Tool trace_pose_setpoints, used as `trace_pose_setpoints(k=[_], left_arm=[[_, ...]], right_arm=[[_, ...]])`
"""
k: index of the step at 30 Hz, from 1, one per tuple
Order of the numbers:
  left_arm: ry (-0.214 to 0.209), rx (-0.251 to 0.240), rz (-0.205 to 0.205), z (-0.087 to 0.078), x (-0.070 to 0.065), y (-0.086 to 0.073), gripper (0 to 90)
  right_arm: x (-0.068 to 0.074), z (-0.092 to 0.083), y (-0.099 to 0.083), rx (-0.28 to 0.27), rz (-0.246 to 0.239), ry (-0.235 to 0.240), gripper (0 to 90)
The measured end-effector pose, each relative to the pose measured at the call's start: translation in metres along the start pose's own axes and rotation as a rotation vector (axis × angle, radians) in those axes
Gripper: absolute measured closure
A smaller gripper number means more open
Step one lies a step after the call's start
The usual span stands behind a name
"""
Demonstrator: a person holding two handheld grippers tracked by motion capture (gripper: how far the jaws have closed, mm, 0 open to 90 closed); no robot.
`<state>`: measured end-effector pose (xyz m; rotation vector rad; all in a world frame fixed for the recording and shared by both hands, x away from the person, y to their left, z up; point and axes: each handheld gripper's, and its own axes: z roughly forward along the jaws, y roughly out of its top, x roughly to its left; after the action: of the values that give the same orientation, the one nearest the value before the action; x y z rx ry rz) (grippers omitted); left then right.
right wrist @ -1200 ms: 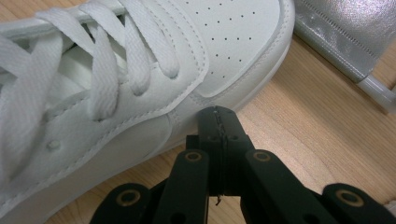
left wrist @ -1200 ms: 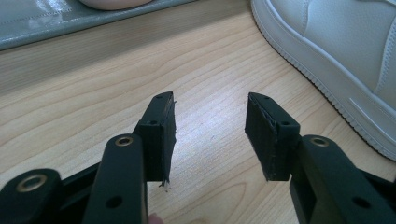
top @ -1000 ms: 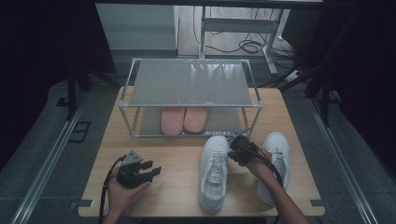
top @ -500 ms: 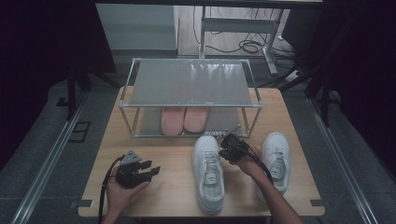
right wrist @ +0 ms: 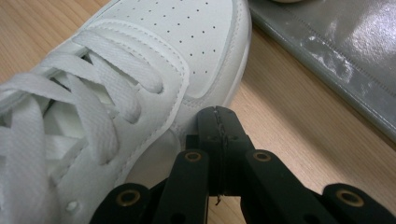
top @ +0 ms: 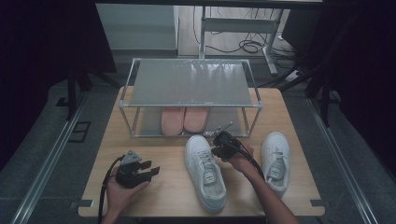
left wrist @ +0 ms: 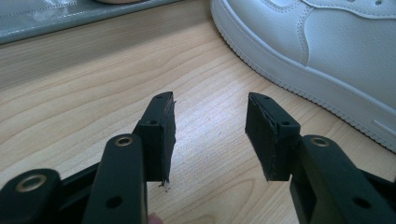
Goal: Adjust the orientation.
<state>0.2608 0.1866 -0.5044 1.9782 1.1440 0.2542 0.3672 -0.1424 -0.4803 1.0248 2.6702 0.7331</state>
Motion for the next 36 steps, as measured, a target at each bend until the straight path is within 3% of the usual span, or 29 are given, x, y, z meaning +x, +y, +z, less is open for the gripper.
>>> trace_pose_setpoints(k=[14,20,28,36], left_arm=[[-0.001,0.004,0.000,0.001,0.001,-0.001,53.3],[0.001,0.000,-0.006,0.000,0.003,-0.001,53.3],[0.003,-0.005,-0.010,-0.002,0.004,-0.002,53.4],[0.005,-0.006,-0.011,-0.002,0.004,-0.001,53.4]], right_arm=[[0.010,0.014,0.019,0.007,-0.036,0.028,90.0],[0.007,0.015,0.021,0.008,-0.025,0.055,89.9],[0.011,-0.020,0.011,-0.069,-0.042,0.064,89.8],[0.036,-0.063,-0.010,-0.148,-0.105,0.080,89.8]])
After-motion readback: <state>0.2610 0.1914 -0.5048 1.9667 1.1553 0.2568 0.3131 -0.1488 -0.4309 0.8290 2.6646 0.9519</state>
